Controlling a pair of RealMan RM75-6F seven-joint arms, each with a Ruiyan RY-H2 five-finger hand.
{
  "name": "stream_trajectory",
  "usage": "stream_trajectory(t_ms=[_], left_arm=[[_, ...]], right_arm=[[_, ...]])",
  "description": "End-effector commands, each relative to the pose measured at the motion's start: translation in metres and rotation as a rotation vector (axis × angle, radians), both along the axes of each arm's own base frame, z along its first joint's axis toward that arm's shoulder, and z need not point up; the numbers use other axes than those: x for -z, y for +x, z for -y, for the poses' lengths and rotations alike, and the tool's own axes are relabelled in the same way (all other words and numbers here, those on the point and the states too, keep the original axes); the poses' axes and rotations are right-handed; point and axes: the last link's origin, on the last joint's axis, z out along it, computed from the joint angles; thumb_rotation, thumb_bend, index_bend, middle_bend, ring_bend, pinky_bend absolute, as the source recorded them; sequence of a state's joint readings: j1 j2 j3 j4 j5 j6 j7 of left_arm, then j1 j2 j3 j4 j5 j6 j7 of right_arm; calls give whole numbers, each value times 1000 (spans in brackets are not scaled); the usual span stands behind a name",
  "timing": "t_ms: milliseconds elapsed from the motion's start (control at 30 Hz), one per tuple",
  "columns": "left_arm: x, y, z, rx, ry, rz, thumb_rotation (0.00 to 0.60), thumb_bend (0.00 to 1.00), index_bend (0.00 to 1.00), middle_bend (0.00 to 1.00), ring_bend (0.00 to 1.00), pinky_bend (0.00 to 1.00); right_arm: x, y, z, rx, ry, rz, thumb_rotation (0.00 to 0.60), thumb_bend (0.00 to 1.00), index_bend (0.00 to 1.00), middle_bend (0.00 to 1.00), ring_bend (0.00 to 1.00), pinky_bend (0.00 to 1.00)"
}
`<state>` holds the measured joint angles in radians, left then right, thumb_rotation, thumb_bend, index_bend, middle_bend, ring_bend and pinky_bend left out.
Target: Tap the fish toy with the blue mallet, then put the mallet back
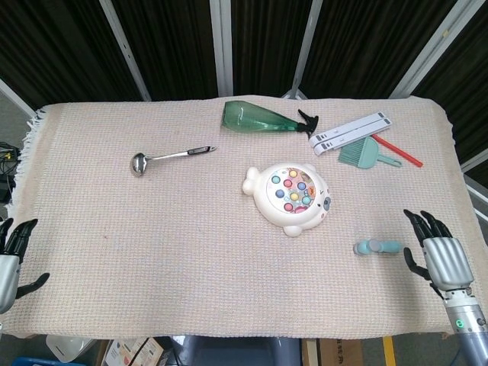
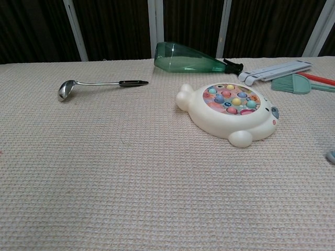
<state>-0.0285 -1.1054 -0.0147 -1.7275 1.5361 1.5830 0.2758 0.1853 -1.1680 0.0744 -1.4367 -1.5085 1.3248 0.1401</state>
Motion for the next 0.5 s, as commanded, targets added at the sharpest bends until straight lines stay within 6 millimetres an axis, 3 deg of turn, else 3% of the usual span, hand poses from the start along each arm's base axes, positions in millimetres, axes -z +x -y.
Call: stream_trajectory(t_ms=[33, 267, 500], left_arm=[[-2, 5, -1, 11, -6, -2, 600, 44, 98, 139, 0, 0], [0, 10, -3, 4, -36, -8, 600, 44, 105, 138, 0, 0], [1, 12, -4, 1, -52, -17, 600, 44, 116, 138, 0, 0]], right_arm=[[9, -12, 17, 33, 71, 11, 600, 518, 59, 181, 93, 169], [37, -27, 35, 77, 194, 32, 600, 464, 156, 188, 113, 169], [53, -32, 40, 87, 240, 31, 600, 464, 172, 200, 120, 169]])
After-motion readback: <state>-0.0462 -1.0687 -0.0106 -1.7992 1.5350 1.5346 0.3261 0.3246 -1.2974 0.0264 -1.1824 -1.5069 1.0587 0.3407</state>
